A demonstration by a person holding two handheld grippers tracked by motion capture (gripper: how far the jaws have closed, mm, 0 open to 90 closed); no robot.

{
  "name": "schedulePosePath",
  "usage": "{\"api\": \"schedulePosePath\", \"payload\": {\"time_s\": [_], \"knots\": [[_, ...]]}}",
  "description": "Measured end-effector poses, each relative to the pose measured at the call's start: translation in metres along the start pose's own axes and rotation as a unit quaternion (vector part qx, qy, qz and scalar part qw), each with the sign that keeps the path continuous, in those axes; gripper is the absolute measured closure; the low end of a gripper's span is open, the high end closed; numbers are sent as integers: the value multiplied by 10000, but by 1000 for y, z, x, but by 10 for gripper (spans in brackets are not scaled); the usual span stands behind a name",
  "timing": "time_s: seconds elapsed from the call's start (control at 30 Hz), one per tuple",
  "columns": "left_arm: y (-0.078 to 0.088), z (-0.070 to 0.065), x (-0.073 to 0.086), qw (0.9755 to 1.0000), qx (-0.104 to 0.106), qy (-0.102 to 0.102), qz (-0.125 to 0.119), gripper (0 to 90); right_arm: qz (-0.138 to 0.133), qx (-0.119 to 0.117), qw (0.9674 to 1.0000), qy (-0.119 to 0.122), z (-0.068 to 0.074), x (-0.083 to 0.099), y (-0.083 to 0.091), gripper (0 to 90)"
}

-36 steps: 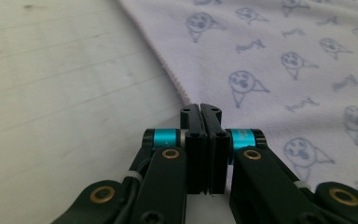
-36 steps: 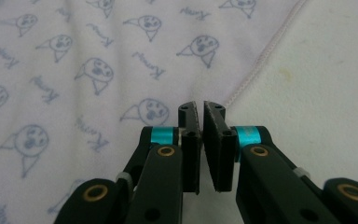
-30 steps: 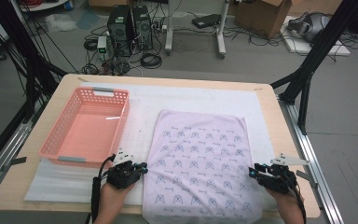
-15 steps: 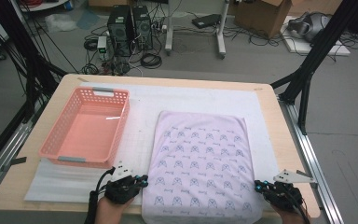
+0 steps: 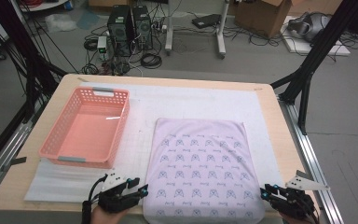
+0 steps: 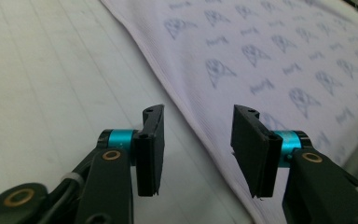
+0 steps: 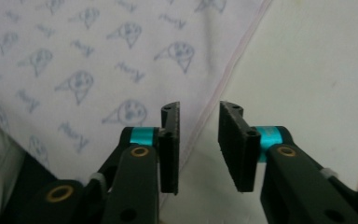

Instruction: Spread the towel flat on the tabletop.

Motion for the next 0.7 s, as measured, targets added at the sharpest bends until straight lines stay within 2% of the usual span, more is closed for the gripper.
{"api": "schedulePosePath", "payload": {"time_s": [0.17,0.23,0.33,0.4,0.47,0.53,0.57,0.6,0.7], "knots": [[-14,15,-17,9998,-16,71,-169,530,-260,188,9995,-75,-11,-14,-10,598],[-22,20,-25,9996,35,125,-237,527,-228,280,9993,-42,-15,-19,-18,612],[-32,25,-32,9995,-2,128,-274,528,-223,356,9991,-108,-20,-26,-32,616],[-35,28,-35,9995,-35,115,-281,526,-230,336,9990,-169,-23,-32,-41,610],[-37,28,-38,9994,-19,105,-321,519,-162,327,9993,-106,-22,-36,-50,624],[-39,27,-41,9992,21,66,-386,494,-31,337,9994,79,-20,-38,-59,696],[-41,27,-43,9991,24,36,-424,485,-8,379,9991,177,-20,-40,-59,796],[-42,27,-45,9989,36,32,-462,464,42,258,9996,133,-20,-40,-58,845],[-44,26,-49,9985,62,3,-535,431,162,439,9987,190,-24,-39,-53,860]]}}
Point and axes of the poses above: each handheld gripper's, and its own axes: y roughly backward along the jaws, x roughly out of its underside, z roughly to its left, the point moved 5 cm from there along -y, roughly forward along the jaws, and after that the axes turned 2 degrees about -x, right-handed, at the moved point
